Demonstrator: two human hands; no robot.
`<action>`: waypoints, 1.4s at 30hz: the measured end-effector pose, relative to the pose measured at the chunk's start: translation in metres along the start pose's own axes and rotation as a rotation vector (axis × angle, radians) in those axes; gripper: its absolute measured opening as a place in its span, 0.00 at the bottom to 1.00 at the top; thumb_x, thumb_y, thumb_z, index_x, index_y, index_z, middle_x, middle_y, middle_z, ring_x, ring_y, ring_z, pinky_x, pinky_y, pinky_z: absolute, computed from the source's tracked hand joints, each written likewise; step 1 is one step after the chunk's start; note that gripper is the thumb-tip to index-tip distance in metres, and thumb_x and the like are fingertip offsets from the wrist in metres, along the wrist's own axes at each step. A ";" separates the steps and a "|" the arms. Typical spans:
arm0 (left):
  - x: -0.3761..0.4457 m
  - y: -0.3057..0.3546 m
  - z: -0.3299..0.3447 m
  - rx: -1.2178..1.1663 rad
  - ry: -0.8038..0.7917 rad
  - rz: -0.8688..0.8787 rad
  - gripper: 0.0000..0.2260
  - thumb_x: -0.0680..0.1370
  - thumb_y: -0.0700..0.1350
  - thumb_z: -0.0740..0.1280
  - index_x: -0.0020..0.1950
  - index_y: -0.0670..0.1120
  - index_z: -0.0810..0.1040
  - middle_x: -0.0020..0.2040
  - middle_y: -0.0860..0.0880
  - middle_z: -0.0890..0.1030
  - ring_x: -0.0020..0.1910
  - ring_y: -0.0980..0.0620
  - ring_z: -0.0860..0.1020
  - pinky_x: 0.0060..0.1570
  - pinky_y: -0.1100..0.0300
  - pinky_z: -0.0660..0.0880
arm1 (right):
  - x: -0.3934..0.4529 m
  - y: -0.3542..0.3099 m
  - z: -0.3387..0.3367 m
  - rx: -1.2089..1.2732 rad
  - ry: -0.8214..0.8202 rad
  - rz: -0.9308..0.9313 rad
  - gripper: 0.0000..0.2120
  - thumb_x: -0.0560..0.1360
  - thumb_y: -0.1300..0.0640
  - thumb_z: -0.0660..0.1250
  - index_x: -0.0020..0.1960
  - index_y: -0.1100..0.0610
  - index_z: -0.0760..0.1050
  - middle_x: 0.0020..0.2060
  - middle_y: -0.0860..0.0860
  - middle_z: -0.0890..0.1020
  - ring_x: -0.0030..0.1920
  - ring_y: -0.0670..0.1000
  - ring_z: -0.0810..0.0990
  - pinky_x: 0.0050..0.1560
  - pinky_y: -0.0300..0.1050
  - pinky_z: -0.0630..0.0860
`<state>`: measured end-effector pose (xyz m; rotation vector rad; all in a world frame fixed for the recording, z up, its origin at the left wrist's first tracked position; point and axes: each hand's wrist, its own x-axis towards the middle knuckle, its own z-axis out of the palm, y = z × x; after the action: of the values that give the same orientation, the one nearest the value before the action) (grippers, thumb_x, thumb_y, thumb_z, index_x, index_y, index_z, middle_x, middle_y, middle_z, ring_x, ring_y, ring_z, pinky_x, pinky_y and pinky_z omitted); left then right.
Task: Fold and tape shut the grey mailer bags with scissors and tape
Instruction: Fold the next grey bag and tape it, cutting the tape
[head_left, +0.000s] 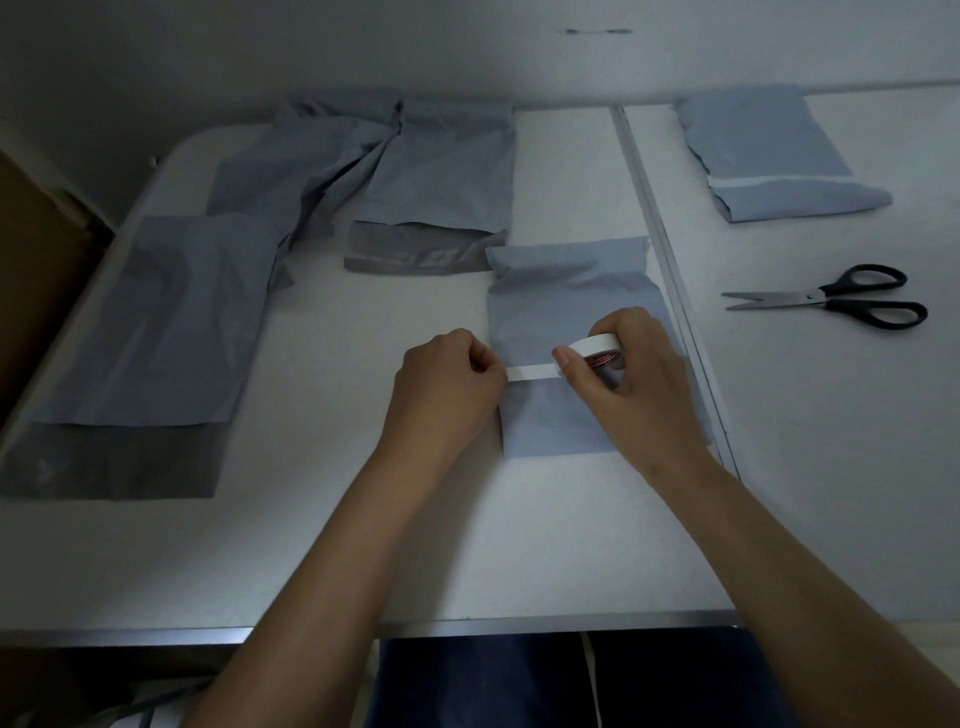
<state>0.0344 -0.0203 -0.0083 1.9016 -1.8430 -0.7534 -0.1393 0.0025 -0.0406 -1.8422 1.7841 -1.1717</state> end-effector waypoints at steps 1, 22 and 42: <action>0.000 0.000 0.000 0.004 0.000 0.002 0.05 0.77 0.47 0.66 0.48 0.47 0.79 0.42 0.55 0.78 0.41 0.57 0.75 0.34 0.71 0.66 | 0.000 0.000 0.000 -0.003 0.002 -0.012 0.14 0.73 0.51 0.72 0.45 0.54 0.66 0.41 0.48 0.71 0.43 0.51 0.72 0.42 0.35 0.65; -0.001 0.007 0.002 0.136 -0.002 0.007 0.04 0.75 0.44 0.64 0.45 0.46 0.78 0.43 0.51 0.80 0.43 0.51 0.76 0.39 0.60 0.68 | 0.000 0.004 0.004 0.012 0.017 -0.047 0.15 0.71 0.50 0.73 0.46 0.56 0.69 0.42 0.48 0.72 0.45 0.52 0.73 0.45 0.46 0.73; 0.011 0.000 -0.013 0.103 -0.198 -0.052 0.13 0.77 0.50 0.68 0.55 0.46 0.70 0.45 0.51 0.74 0.38 0.56 0.71 0.32 0.64 0.65 | 0.001 0.004 0.002 0.017 0.003 -0.040 0.15 0.71 0.50 0.73 0.45 0.56 0.69 0.42 0.49 0.73 0.44 0.51 0.73 0.43 0.41 0.70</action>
<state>0.0430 -0.0324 0.0007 2.0091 -1.9916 -0.9098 -0.1403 0.0005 -0.0448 -1.8761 1.7412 -1.2015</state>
